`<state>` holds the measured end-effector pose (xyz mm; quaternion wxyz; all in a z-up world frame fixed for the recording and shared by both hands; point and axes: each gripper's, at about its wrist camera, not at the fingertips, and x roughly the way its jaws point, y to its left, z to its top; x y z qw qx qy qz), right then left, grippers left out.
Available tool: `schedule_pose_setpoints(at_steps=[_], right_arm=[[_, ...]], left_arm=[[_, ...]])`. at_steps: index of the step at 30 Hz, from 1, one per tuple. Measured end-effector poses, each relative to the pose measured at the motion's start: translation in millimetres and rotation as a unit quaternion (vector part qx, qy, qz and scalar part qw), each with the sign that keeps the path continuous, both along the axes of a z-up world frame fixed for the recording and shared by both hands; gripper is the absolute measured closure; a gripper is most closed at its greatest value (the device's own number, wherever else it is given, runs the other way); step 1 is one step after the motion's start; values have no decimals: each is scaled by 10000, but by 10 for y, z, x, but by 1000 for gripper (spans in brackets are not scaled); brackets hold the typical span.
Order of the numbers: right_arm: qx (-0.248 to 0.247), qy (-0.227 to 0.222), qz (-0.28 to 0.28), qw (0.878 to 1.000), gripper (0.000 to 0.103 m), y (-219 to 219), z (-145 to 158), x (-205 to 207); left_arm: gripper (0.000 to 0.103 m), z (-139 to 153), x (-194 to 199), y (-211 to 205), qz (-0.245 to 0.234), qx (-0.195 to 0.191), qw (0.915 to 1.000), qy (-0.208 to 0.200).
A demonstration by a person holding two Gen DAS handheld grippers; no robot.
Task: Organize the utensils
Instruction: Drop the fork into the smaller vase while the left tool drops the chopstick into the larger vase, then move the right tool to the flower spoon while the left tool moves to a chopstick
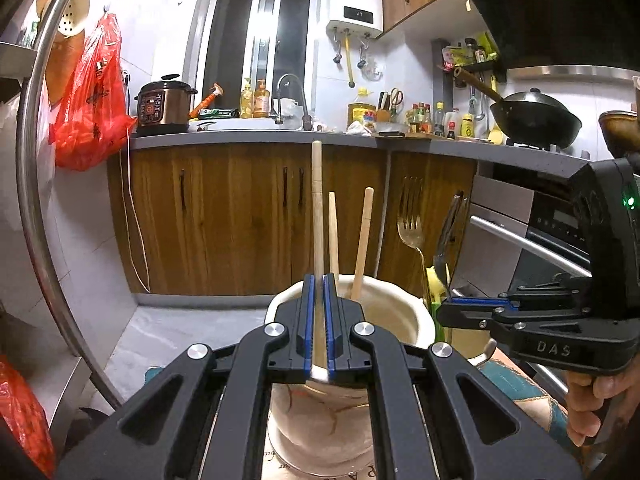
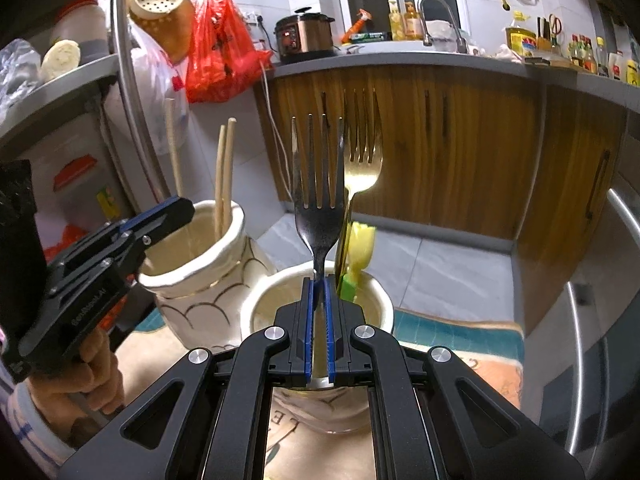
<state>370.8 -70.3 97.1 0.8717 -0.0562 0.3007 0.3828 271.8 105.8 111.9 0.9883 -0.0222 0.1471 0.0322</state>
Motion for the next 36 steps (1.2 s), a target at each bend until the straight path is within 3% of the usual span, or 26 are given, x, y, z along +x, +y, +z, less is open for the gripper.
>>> schedule_pose_setpoints(at_steps=[8, 12, 19, 26, 33, 36], right_arm=[[-30, 27, -24, 10000, 96, 11, -12, 18], [18, -45, 4, 10000, 79, -16, 17, -28], [115, -202, 16, 9997, 79, -106, 118, -140], [252, -381, -9, 9990, 79, -306, 234, -293], [334, -339, -157, 9987, 79, -576, 201, -415], [314, -359, -239, 9986, 79, -678, 183, -471]], left_arm=[[93, -6, -3, 8, 7, -5, 10000, 21], [71, 24, -39, 34, 34, -33, 10000, -59], [45, 97, -163, 178, 157, -177, 9995, -221], [42, 107, -383, 349, 34, -514, 9984, -225], [42, 106, -675, 741, 500, -959, 9938, -247], [43, 53, -774, 960, 643, -1389, 9880, -207]])
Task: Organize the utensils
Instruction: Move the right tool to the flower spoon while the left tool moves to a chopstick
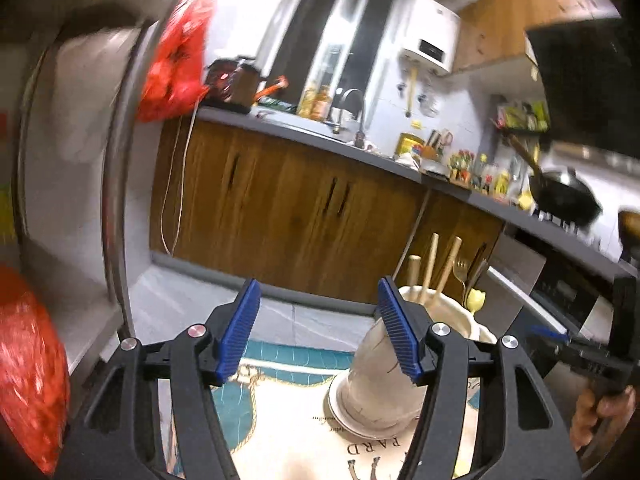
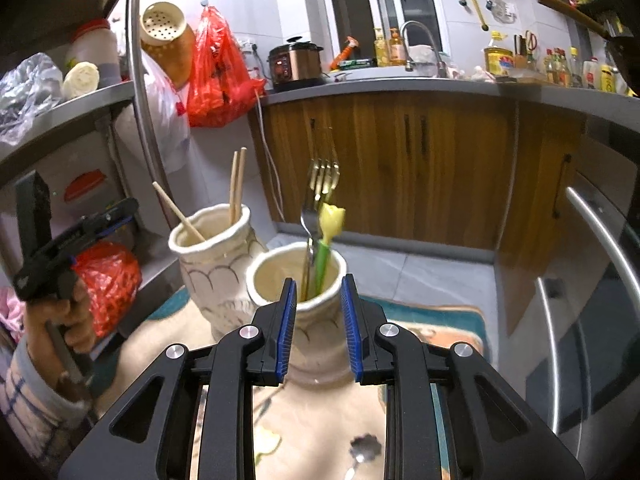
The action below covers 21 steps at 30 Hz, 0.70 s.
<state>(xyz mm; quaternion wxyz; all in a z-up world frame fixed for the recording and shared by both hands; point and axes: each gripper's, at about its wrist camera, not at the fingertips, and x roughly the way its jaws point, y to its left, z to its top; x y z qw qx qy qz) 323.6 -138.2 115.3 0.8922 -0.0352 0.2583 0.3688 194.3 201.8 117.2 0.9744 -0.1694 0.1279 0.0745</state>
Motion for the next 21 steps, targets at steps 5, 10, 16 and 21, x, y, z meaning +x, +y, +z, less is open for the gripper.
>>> schedule_pose_setpoints(at_steps=[5, 10, 16, 21], right_arm=[[-18, -24, -65, 10000, 79, -145, -23, -95], [-183, 157, -127, 9996, 79, -254, -211, -135], [-473, 590, -214, 9969, 79, -390, -552, -163], [-716, 923, -193, 9930, 79, -443, -811, -252]], left_arm=[[43, -57, -147, 49, -8, -49, 10000, 37], [43, -173, -224, -126, -234, 13, 9994, 261], [46, -341, -216, -481, -657, 239, 9953, 676], [54, -519, -175, -833, -1134, 460, 9866, 1084]])
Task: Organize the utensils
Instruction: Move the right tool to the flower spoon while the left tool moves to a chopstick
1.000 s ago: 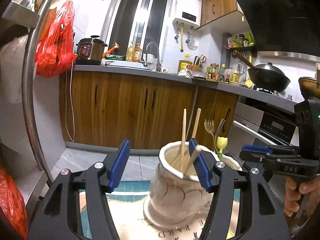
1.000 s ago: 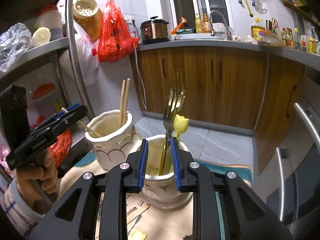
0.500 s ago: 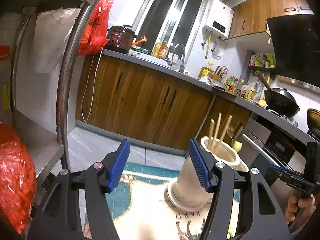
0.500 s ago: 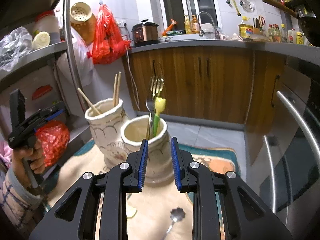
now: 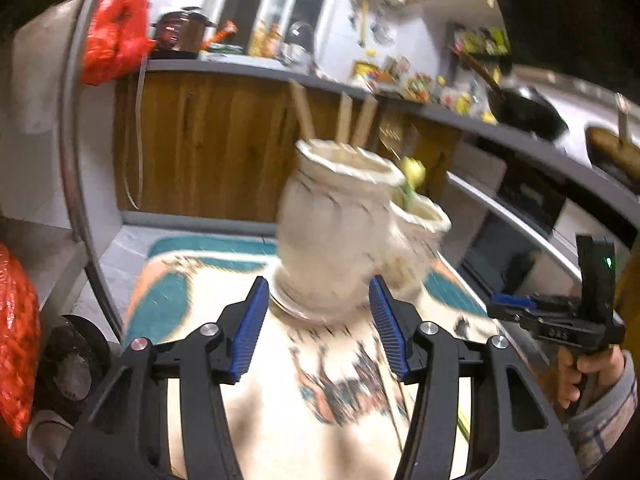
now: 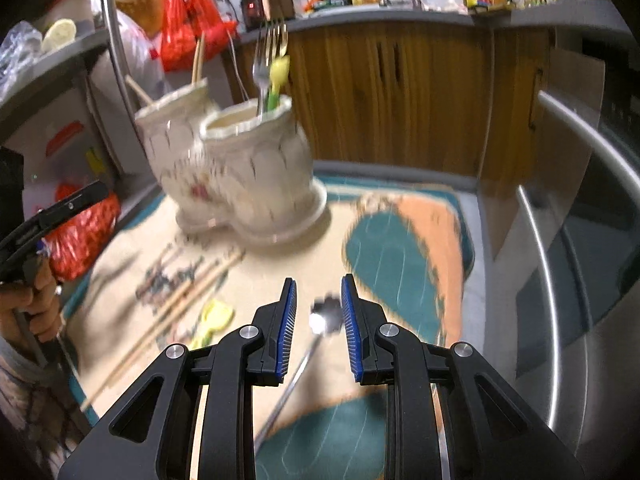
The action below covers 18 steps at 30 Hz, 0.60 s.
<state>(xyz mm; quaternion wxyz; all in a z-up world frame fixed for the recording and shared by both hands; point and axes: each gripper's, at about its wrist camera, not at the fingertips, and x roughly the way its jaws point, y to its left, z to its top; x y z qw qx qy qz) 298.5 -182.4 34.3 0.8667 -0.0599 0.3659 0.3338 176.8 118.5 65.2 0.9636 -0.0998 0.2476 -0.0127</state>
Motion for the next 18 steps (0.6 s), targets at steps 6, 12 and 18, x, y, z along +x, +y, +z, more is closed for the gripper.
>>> schedule_pose_setpoints(at_steps=[6, 12, 18], right_arm=[[-249, 245, 104, 9993, 75, 14, -199, -172], [-464, 299, 140, 9984, 70, 41, -274, -240], [-629, 264, 223, 9974, 77, 92, -329, -259]], left_arm=[[64, -320, -10, -308, -249, 72, 9976, 645], [67, -544, -70, -600, -625, 335, 9911, 1125], [76, -728, -73, -753, -677, 610, 9847, 1487]])
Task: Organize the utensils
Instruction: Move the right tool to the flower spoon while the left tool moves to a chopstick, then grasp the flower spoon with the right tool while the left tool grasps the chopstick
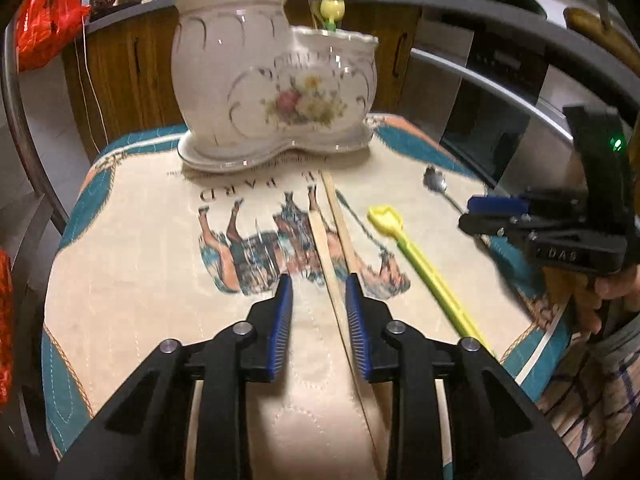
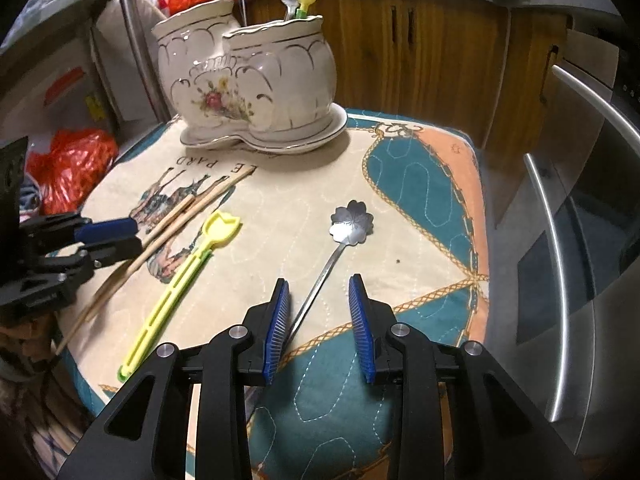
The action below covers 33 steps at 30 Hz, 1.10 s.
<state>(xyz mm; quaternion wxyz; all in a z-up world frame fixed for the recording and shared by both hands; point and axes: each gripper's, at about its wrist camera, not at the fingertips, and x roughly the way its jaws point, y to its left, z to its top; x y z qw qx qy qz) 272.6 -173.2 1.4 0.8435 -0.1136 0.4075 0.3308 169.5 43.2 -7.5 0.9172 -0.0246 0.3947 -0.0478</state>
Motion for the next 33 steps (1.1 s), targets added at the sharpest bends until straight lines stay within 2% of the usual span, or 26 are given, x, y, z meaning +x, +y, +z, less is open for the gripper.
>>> schedule_pose_setpoints(at_steps=[3, 5, 11, 16, 24, 27, 33], right_arm=[[-35, -35, 88, 9999, 87, 12, -1, -9], [-76, -37, 196, 9998, 89, 29, 4, -6], [-427, 100, 487, 9978, 91, 110, 48, 61], [-1053, 383, 803, 9904, 91, 221, 101, 165], [-1941, 601, 1313, 9703, 91, 258, 136, 247], [-2244, 744, 1297, 9630, 91, 302, 143, 304], [-2530, 1147, 1168, 9535, 90, 406, 138, 400]], left_arm=[[80, -1, 7, 9, 8, 42, 10000, 33], [84, -15, 26, 3, 27, 130, 9999, 51], [88, 11, 123, 49, 17, 339, 9992, 224], [88, 59, 233, 14, -283, 621, 9957, 620], [88, 127, 361, 10, -890, 1220, 9790, 1370], [87, 139, 447, -29, -1031, 1536, 9690, 1637], [85, 152, 633, -89, -1203, 1729, 9532, 2171]])
